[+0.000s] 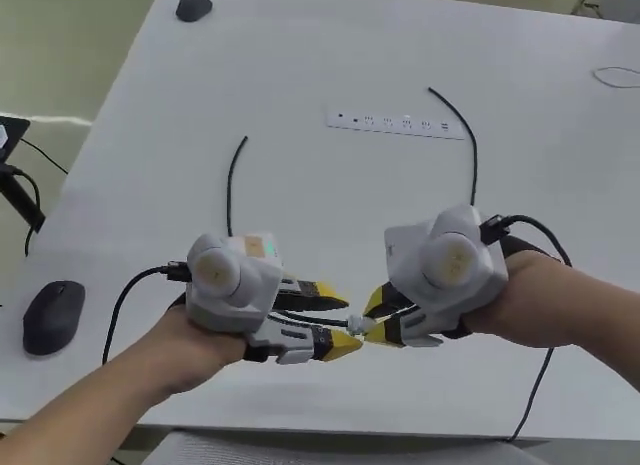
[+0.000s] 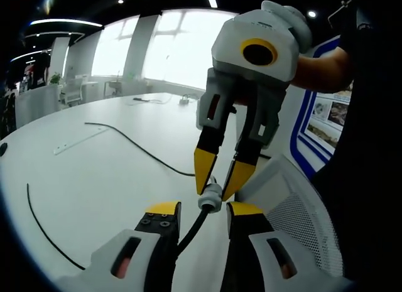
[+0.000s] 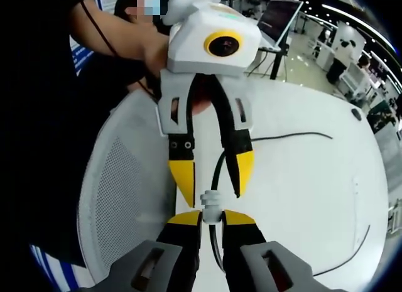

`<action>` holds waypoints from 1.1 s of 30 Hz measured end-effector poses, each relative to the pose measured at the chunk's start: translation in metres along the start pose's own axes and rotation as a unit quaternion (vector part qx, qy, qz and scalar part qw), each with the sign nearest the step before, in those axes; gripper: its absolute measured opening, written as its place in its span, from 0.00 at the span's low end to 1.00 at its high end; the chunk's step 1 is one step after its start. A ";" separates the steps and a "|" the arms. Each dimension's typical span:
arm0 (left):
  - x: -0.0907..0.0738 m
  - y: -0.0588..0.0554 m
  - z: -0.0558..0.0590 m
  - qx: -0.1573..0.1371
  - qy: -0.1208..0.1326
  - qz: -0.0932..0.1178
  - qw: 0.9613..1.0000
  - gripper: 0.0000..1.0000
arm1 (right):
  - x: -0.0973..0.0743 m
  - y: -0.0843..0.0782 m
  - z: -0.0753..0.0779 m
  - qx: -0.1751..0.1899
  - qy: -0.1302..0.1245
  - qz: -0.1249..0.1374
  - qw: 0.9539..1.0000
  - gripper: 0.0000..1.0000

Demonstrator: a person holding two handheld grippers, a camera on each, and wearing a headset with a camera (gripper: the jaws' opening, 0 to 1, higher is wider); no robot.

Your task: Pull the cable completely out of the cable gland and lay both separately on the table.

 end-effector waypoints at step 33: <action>0.001 -0.001 0.004 0.025 -0.021 0.009 0.999 0.15 | 0.001 -0.010 0.001 -0.015 0.022 0.030 0.999 0.07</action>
Point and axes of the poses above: the centre of the closed fingertips' face, and the gripper's own axes: x roughly forward along the fingers, z roughly to its right, y roughly out of its top, the point moved 9 cm from there along -x, roughly backward along the fingers, and after that the axes turned 6 degrees about x, right-handed, at the moved point
